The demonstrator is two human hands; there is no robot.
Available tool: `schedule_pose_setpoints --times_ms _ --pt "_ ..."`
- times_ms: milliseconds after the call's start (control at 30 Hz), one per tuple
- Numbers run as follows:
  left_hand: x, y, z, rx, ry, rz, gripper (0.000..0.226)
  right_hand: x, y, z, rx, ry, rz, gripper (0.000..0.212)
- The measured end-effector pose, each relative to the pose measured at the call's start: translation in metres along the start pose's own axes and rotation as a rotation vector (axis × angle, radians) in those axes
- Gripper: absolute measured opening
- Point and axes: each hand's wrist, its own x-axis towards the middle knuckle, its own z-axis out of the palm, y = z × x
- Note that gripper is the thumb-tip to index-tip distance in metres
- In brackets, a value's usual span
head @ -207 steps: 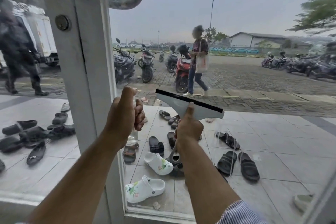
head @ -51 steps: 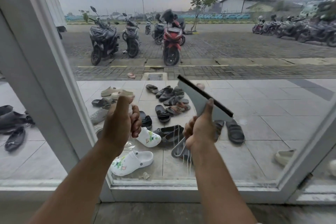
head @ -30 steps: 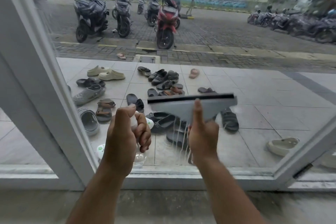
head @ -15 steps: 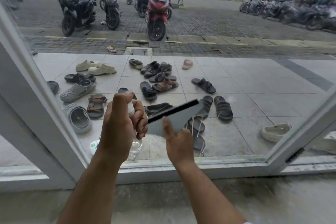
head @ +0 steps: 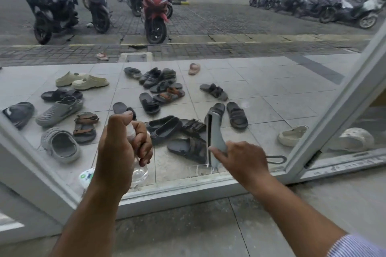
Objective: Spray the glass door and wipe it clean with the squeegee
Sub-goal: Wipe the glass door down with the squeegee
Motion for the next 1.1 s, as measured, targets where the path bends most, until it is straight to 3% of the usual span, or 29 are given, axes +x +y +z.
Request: schedule_pose_setpoints --times_ms 233,633,767,967,1100 --pt "0.007 -0.011 0.018 -0.018 -0.032 -0.034 0.045 0.018 -0.059 -0.006 0.102 0.064 -0.227 0.057" --pt "0.012 -0.034 0.042 0.066 -0.072 -0.07 0.044 0.011 0.052 0.024 0.211 0.074 0.157 0.071" --pt "0.009 -0.033 0.043 0.083 -0.083 -0.067 0.044 0.005 0.04 0.013 0.215 0.094 0.07 0.068" --pt "0.013 -0.021 0.04 0.057 -0.085 -0.039 0.047 0.025 -0.034 -0.038 0.211 0.188 -0.239 0.057" --pt "0.015 -0.018 0.043 0.036 -0.093 -0.004 0.048 0.047 -0.053 -0.062 0.153 0.226 -0.256 0.058"
